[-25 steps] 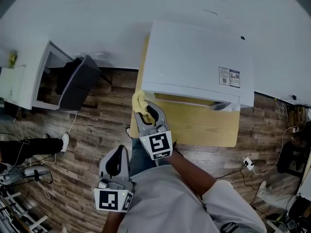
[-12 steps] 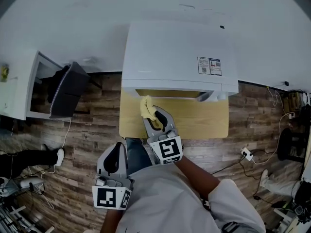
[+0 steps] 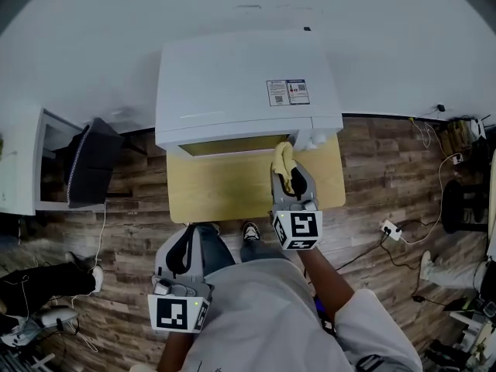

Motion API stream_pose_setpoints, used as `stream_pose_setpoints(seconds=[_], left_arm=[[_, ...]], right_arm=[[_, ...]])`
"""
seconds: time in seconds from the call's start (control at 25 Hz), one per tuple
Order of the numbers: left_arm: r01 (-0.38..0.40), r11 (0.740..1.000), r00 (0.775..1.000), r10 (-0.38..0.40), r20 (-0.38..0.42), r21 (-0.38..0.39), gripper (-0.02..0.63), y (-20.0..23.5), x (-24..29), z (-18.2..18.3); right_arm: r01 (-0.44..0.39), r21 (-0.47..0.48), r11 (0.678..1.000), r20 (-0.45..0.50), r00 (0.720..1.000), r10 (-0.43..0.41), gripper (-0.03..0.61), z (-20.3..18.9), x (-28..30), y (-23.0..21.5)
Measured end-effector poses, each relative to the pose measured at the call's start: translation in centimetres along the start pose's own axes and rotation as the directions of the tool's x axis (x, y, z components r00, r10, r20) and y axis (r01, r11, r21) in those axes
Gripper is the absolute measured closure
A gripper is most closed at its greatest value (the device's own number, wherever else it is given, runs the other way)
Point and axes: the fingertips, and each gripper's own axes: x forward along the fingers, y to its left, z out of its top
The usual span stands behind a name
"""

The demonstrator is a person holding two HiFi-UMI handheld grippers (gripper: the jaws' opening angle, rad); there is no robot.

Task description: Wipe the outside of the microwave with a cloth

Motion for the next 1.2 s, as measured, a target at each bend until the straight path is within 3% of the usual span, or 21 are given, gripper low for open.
stream_pose_setpoints(seconds=[0.28, 0.48, 0.84, 1.2], left_arm=[[0.008, 1.0, 1.0, -0.008, -0.015, 0.012, 0.621, -1.5, 0.6, 0.0], [-0.01, 1.0, 1.0, 0.011, -0.028, 0.017, 0.622, -1.5, 0.4, -0.1], [-0.055, 0.998, 0.997, 0.055, -0.048, 0.01, 0.621, 0.3, -0.6, -0.6], [-0.021, 1.0, 0.999, 0.022, -0.049, 0.012, 0.621, 0.3, -0.2, -0.8]], right_arm=[[0.241, 0.042, 0.97, -0.016, 0.971, -0.24, 0.46, -1.5, -2.4, -11.2], [0.331, 0.097, 0.939, -0.033, 0.944, -0.329, 0.46, -3.3, -1.2, -15.2], [0.386, 0.199, 0.901, -0.035, 0.921, -0.387, 0.462, -4.4, -0.2, -14.1], [0.412, 0.298, 0.861, -0.039, 0.907, -0.42, 0.462, -4.8, -0.2, -13.2]])
